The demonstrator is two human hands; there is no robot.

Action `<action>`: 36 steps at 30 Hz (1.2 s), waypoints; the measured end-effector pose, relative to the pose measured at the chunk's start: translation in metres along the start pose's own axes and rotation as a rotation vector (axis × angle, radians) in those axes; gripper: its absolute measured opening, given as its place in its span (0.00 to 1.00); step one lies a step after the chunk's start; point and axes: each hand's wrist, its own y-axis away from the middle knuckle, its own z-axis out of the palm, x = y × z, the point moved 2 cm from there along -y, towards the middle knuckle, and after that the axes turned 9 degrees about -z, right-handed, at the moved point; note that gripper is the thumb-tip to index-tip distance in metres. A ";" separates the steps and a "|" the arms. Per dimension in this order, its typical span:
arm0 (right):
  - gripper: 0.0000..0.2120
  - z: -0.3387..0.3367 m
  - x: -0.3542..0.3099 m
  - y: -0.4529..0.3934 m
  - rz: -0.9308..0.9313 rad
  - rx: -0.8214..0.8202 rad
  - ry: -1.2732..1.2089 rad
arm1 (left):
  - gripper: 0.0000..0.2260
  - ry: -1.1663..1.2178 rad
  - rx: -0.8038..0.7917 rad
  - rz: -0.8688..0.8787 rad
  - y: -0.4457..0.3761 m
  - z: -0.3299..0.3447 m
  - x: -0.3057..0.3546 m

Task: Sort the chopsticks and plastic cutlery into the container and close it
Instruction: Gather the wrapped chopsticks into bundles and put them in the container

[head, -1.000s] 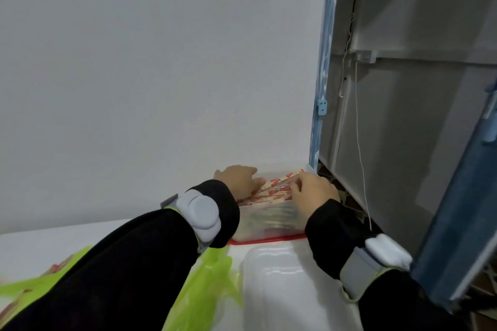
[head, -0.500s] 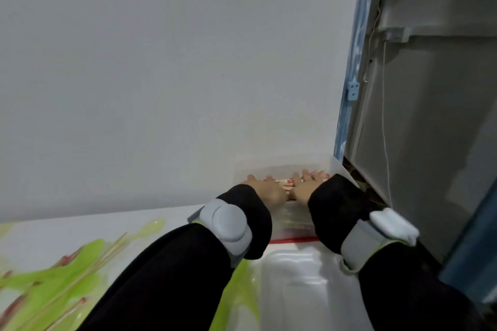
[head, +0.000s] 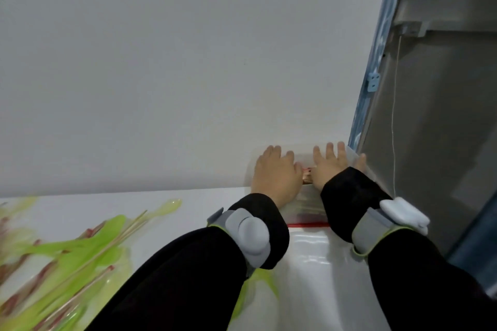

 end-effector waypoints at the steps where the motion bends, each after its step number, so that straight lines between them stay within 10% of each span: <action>1: 0.25 -0.004 -0.001 0.006 0.007 0.065 0.010 | 0.18 0.111 0.031 0.035 0.005 -0.005 -0.003; 7: 0.20 -0.014 -0.022 0.038 0.104 0.238 0.046 | 0.17 0.003 0.100 -0.018 0.041 -0.056 -0.057; 12: 0.16 -0.028 -0.068 0.066 -0.031 0.282 -0.031 | 0.19 -0.243 -0.156 -0.200 0.082 -0.105 -0.113; 22: 0.07 0.000 -0.242 0.213 -0.403 -0.152 -0.331 | 0.15 -0.358 -0.625 -0.107 0.234 -0.176 -0.231; 36: 0.22 0.085 -0.314 0.264 0.138 -0.082 -0.461 | 0.29 -0.172 -0.510 -0.068 0.278 -0.146 -0.284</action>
